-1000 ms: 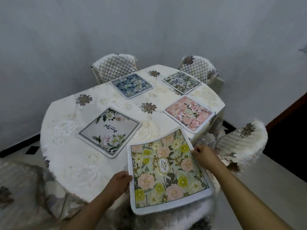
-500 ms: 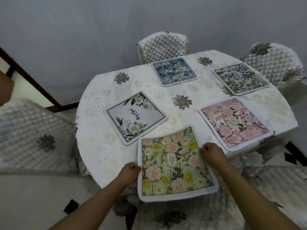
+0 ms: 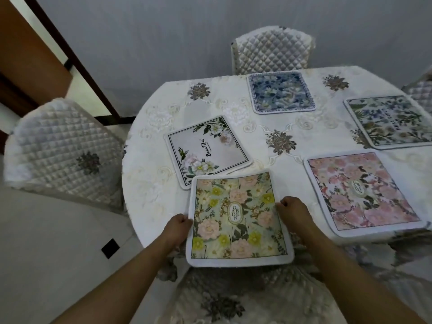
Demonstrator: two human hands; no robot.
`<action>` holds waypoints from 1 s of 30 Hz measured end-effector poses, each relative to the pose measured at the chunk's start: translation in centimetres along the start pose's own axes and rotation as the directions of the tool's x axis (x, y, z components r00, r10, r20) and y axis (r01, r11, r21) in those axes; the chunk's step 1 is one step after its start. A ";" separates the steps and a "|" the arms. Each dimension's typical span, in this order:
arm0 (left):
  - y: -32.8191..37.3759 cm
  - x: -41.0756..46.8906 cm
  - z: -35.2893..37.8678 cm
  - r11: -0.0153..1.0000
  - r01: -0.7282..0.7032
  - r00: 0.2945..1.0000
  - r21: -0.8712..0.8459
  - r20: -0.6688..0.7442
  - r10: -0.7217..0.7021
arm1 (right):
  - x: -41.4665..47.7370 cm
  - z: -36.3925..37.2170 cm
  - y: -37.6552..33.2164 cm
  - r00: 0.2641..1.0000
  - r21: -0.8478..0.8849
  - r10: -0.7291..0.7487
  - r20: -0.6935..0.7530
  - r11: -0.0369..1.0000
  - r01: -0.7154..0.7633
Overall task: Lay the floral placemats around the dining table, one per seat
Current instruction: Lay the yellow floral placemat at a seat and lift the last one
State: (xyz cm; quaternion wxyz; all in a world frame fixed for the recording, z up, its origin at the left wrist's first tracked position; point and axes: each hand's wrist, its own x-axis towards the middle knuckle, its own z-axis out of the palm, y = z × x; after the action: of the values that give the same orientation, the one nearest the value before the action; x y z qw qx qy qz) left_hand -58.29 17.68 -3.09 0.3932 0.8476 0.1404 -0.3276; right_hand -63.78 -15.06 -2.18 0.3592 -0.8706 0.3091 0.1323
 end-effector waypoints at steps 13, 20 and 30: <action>1.2 5.8 -1.2 0.985 0.025 0.999 -0.169 -0.034 -0.031 | 6.6 1.8 -2.2 1.000 -0.044 0.017 -0.012 0.999 -0.018; 1.7 8.0 -1.1 0.992 -0.016 0.997 -0.128 -0.072 0.007 | 9.0 2.5 -1.5 0.998 -0.055 0.052 -0.046 0.997 -0.055; 1.7 9.0 -0.7 0.986 -0.088 0.986 0.144 -0.128 0.107 | 10.1 3.1 -0.4 0.997 -0.074 0.055 -0.053 0.995 -0.059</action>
State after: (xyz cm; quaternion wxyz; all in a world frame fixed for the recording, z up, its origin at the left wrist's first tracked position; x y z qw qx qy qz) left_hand -50.40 16.93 -7.79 0.3387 0.8989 0.1019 -0.2587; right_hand -55.74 -17.06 -8.72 0.3140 -0.8775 0.3375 0.1322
